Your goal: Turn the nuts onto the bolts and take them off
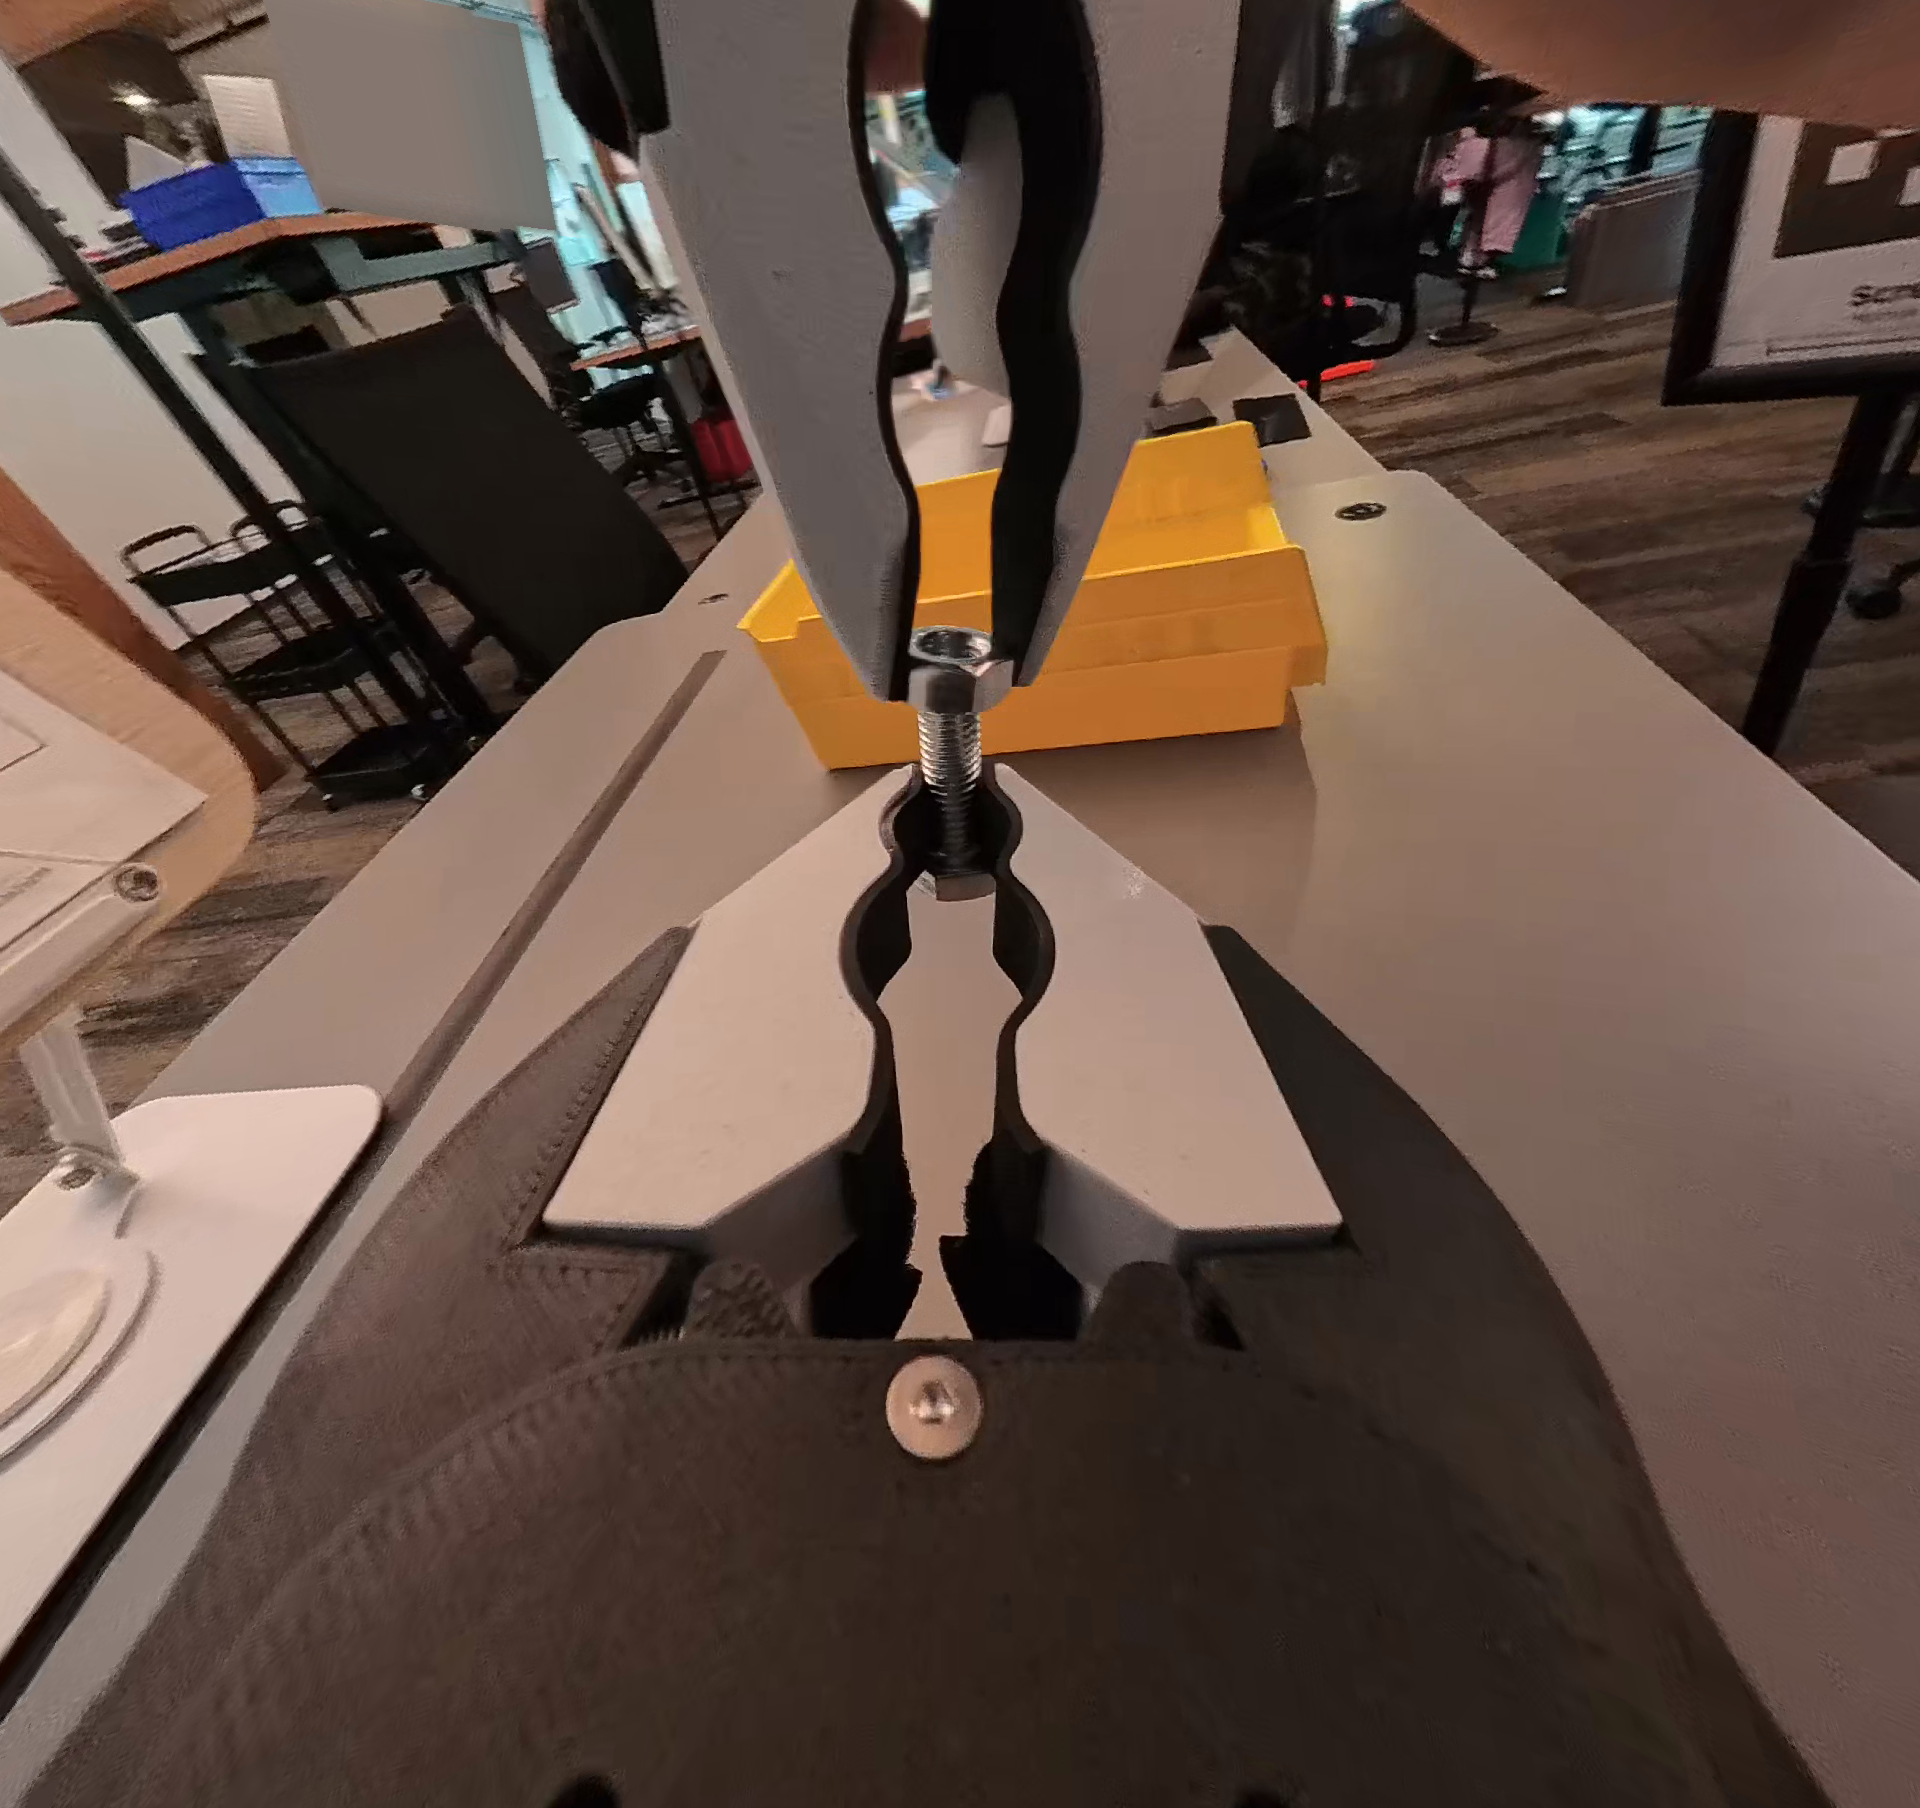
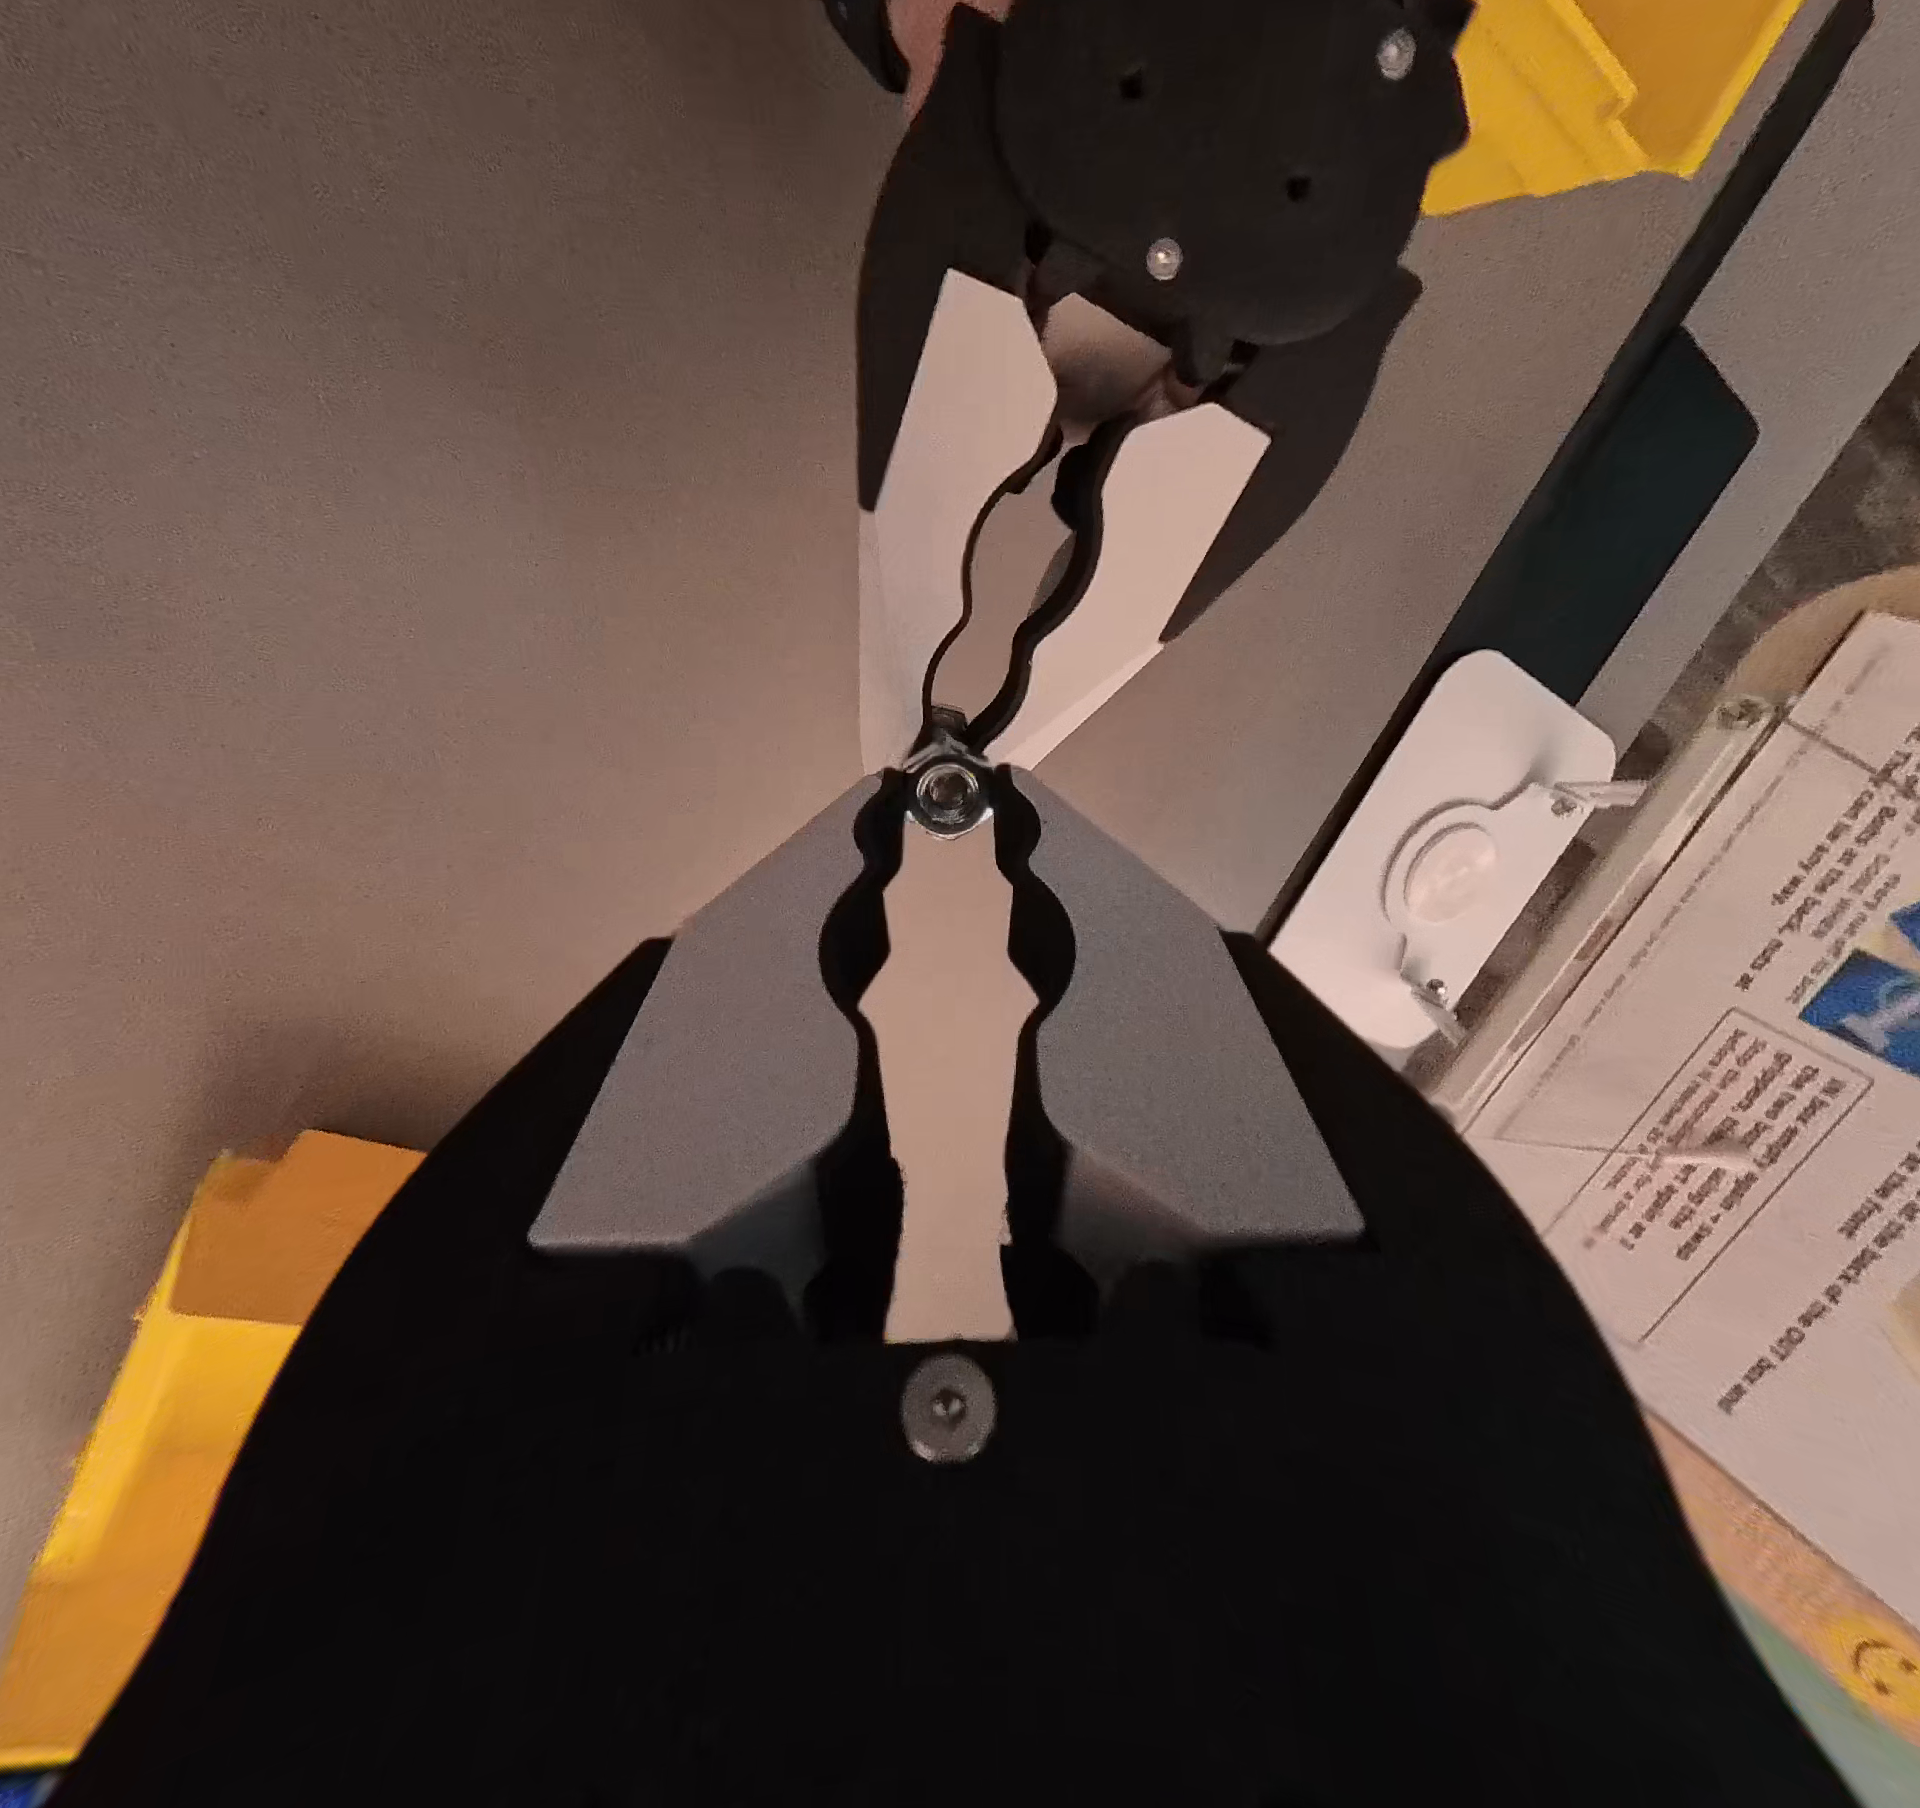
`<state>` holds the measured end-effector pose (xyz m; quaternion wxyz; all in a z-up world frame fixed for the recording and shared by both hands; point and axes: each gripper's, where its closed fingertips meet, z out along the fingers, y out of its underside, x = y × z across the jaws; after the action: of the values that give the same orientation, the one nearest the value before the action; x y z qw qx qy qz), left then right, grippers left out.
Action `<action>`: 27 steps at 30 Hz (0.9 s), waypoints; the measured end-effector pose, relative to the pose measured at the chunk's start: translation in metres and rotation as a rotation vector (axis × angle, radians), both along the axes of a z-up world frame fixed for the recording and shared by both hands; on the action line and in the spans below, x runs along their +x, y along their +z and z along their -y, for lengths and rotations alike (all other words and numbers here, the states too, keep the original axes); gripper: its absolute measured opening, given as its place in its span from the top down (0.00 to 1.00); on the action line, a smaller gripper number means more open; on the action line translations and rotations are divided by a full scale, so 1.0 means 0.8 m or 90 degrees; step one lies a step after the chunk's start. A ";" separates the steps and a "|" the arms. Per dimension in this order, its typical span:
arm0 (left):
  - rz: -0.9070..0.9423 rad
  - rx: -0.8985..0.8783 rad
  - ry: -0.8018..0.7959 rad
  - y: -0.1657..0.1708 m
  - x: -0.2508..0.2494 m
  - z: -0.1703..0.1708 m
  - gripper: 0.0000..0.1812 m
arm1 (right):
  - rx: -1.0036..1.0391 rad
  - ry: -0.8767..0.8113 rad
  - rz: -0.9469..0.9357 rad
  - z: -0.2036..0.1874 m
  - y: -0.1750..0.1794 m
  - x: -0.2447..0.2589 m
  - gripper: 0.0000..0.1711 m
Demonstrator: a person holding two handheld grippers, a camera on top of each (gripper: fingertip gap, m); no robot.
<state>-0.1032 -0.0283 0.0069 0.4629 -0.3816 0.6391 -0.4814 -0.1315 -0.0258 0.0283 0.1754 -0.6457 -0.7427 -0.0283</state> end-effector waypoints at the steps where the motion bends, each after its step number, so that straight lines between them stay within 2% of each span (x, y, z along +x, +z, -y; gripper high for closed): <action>1: 0.003 -0.002 0.015 0.002 0.001 -0.005 0.96 | 0.000 -0.033 -0.007 -0.005 0.002 0.002 0.90; 9: -0.005 -0.004 0.148 0.006 0.009 -0.042 0.96 | -0.083 -0.317 -0.143 -0.039 0.008 0.010 0.90; 27: -0.007 0.006 0.428 0.011 0.004 -0.107 0.96 | -0.138 -0.727 -0.369 -0.097 0.011 0.012 0.91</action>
<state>-0.0998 0.0572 0.0155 0.5940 -0.5715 0.4821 -0.2970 -0.1216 0.0520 0.0369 0.2601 -0.9343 -0.2040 0.1336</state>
